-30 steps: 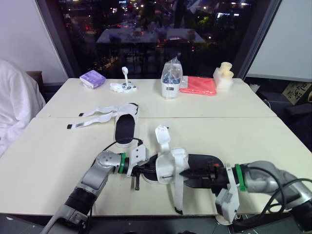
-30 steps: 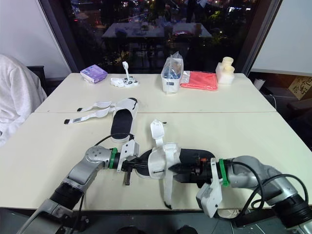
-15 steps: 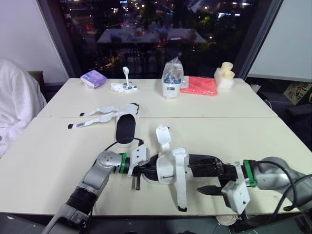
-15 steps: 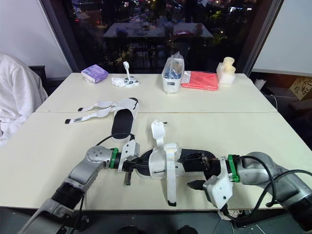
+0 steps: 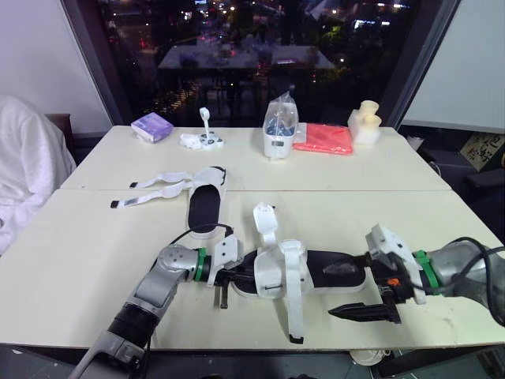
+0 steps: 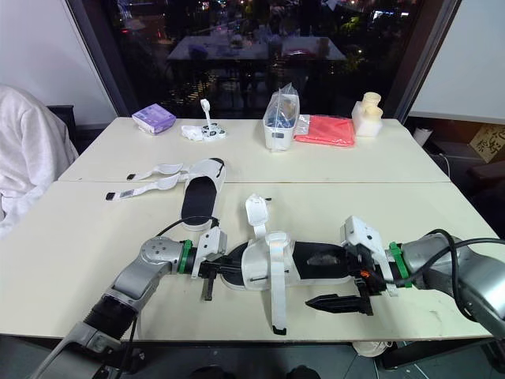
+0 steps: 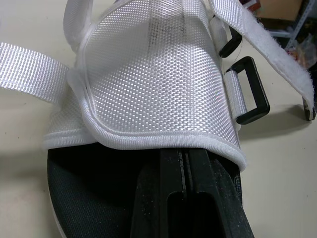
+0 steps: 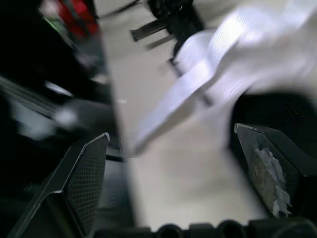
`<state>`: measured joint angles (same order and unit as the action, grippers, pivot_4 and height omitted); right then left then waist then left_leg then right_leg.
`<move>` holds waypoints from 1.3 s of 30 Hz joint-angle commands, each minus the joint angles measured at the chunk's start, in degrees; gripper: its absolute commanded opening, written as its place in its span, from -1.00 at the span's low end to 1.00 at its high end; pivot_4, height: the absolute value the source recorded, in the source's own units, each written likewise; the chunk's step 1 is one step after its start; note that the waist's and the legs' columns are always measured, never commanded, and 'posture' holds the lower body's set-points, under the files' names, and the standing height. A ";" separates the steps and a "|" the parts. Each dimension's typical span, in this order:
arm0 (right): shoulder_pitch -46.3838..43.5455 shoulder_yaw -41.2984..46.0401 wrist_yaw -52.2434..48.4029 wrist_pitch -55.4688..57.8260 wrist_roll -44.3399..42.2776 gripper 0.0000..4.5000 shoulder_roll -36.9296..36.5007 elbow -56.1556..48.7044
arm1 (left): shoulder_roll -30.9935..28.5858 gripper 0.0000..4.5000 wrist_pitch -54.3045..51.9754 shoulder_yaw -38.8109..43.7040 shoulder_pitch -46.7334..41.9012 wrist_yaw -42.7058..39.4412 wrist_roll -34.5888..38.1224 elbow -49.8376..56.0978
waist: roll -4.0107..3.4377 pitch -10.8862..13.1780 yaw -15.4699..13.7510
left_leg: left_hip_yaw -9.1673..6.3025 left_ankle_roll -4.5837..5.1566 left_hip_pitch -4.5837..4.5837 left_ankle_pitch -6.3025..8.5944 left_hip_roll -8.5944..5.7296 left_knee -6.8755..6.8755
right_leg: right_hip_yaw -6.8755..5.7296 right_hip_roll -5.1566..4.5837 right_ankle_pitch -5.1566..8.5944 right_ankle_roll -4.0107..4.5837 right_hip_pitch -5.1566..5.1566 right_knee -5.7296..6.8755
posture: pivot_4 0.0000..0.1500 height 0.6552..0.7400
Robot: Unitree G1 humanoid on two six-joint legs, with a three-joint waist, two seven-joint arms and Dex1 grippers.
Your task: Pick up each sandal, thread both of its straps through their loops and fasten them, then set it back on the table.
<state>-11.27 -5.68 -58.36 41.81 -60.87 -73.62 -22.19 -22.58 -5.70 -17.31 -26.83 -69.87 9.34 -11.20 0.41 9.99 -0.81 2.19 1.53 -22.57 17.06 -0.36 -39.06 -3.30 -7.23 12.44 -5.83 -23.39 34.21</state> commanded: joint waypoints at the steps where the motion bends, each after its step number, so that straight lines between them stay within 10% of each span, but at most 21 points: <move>1: -2.25 1.23 2.99 12.20 -8.44 0.97 2.55 0.32 | 0.06 -1.00 -0.56 -1.59 1.10 -0.04 -0.60 0.48 | -0.01 0.00 -0.07 | 0.00 0.03 -0.07 0.02 0.00 0.00 | -0.02 0.00 0.00 0.00 -0.02 -0.06 | 1.00 1.00; 20: 1.87 5.29 28.26 27.02 -20.22 0.97 24.79 -0.84 | -0.37 -1.00 -2.27 -1.66 2.79 0.39 -0.36 3.17 | -0.03 -0.04 -0.10 | 0.01 0.13 -0.89 0.04 -0.13 -0.10 | -0.14 0.03 -0.16 -0.17 -0.73 -0.06 | 1.00 1.00; 23: 2.00 4.76 29.88 28.23 -20.34 0.59 26.30 -1.17 | -0.39 -1.00 -2.27 -1.66 2.83 0.41 -0.35 3.24 | -0.03 -0.04 -0.10 | 0.01 0.14 -0.89 0.04 -0.13 -0.10 | -0.15 0.07 -0.18 -0.21 -0.71 -0.06 | 1.00 1.00; 30: 1.90 4.22 30.31 29.61 -18.77 -0.99 27.82 -1.94 | -0.23 -1.00 -2.30 -1.64 2.63 0.64 -0.38 3.16 | -0.03 -0.04 -0.09 | 0.01 0.15 -0.89 0.03 -0.13 -0.11 | -0.19 0.23 -0.21 -0.25 -0.71 -0.04 | 1.00 1.00; 39: -10.66 7.61 29.12 35.25 -26.93 -0.99 22.28 2.80 | -0.07 -1.00 -2.21 -1.57 2.65 1.08 -0.36 3.18 | -0.03 -0.05 -0.03 | 0.01 0.16 -0.87 0.03 -0.12 -0.19 | -0.19 0.29 -0.25 -0.33 -0.68 0.00 | 1.00 1.00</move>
<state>-19.67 0.50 -28.62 75.36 -84.51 -50.40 -20.91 -22.58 -7.31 -17.20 -25.06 -68.50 9.45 -7.89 0.38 9.94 -0.84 2.20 1.68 -23.43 17.08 -0.47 -39.26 -3.49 -6.93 12.21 -6.13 -24.07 34.21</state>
